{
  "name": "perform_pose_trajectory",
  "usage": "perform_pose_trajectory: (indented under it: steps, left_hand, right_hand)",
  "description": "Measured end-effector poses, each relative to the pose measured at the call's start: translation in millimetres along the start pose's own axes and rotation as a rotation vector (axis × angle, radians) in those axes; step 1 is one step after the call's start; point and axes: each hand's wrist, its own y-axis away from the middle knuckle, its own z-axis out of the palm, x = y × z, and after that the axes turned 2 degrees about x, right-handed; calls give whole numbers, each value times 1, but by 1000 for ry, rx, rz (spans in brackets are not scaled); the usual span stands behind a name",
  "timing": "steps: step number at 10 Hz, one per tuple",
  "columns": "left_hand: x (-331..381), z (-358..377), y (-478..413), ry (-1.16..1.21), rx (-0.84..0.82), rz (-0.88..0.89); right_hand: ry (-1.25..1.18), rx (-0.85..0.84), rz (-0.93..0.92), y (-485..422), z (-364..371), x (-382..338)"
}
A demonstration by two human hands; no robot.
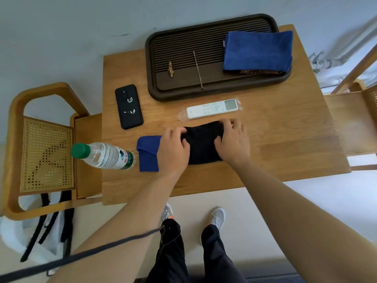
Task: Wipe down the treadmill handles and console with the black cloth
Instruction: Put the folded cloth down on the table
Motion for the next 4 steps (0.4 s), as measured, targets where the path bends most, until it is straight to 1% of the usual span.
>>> perform_pose_trajectory:
  steps: [1,2,3,4]
  left_hand:
    - [-17,11,27,-302,-224,273]
    - [-24,12,33,-438,-408,293]
    - [-10,-8,26,-404,-548,245]
    - [8,-40,10,-362,-562,194]
  right_hand:
    - [82,-135,-107,29,18,5]
    - [170,-277,-110,40,24,3]
    - [228,-432,-89,33,8,-8]
    - [184,-512,-56,15,-24,-21]
